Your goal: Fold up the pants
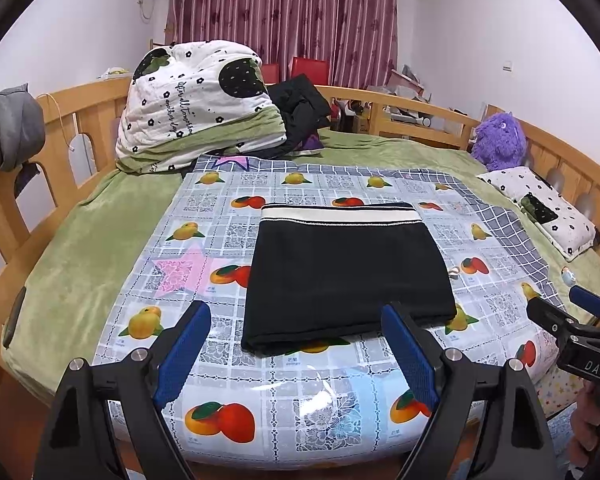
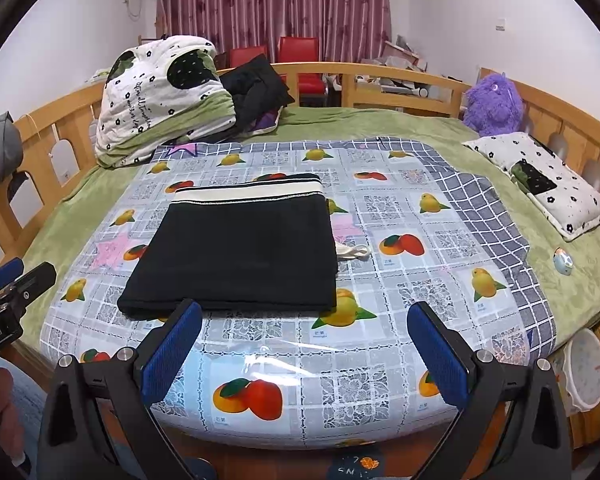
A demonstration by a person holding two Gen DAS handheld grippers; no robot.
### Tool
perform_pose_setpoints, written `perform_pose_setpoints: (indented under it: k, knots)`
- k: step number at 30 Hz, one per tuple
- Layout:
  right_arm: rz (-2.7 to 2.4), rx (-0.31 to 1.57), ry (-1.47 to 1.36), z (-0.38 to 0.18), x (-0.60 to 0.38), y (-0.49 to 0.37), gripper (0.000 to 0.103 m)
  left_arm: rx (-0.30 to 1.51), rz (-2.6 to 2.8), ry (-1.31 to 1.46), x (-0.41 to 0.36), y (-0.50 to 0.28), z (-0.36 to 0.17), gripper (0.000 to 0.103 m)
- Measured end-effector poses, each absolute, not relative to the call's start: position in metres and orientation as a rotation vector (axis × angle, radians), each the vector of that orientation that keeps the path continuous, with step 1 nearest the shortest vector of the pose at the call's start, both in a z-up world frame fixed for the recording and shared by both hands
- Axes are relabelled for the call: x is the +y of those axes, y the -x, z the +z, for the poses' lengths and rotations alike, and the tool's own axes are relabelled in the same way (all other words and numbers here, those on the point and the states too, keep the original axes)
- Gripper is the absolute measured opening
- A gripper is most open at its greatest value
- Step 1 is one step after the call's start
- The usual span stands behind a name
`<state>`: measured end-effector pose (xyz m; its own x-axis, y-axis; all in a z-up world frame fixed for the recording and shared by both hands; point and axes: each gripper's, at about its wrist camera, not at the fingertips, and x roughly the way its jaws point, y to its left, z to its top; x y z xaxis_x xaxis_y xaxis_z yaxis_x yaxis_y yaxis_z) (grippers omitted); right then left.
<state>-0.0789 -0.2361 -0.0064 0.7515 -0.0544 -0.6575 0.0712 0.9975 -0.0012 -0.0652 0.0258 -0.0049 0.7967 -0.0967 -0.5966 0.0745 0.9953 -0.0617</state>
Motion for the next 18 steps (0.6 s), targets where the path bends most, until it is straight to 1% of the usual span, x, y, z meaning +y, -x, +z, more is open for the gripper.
perform_pose_setpoints:
  k: [18]
  knots:
    - [-0.08,0.703,-0.018,-0.0041,-0.2371,0.0797,0.101,0.646,-0.093,0.043,0.029,0.0657,-0.0052,0.087]
